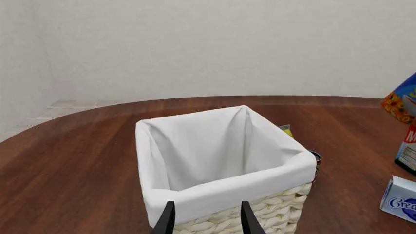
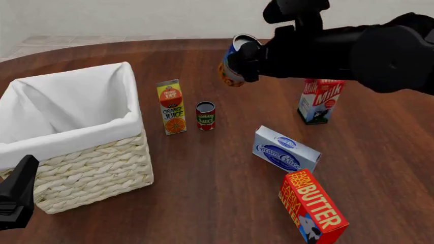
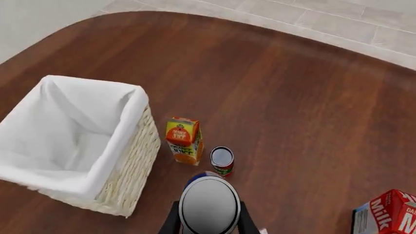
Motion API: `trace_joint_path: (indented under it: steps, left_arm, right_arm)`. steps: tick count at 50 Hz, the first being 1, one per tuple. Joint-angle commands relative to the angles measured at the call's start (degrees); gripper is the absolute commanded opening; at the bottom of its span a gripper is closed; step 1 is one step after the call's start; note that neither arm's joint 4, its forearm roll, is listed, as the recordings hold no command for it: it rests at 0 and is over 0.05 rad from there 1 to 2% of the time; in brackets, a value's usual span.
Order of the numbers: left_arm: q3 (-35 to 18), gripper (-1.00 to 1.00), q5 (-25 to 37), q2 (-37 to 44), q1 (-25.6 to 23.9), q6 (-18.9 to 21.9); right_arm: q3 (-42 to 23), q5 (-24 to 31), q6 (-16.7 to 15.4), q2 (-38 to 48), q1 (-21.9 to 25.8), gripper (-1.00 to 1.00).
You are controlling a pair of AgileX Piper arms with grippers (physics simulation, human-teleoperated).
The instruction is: Pick up the alphabet soup and the tomato sauce, and put them in the basket.
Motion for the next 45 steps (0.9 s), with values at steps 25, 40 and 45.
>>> trace_joint_path:
  steps: [25, 40, 45]
  left_arm:
    - [0.0, 1.0, 0.0, 0.0, 0.0, 0.0]
    - [0.0, 1.0, 0.0, 0.0, 0.0, 0.0]
    - [0.0, 1.0, 0.0, 0.0, 0.0, 0.0]
  right_arm:
    - [0.83, -7.18, 6.03, -3.43, 5.65, -1.0]
    - [0.94, -9.99, 7.48, -3.99, 8.73, -1.0]
    - [0.94, -10.65, 7.64, -3.84, 9.6, -1.0]
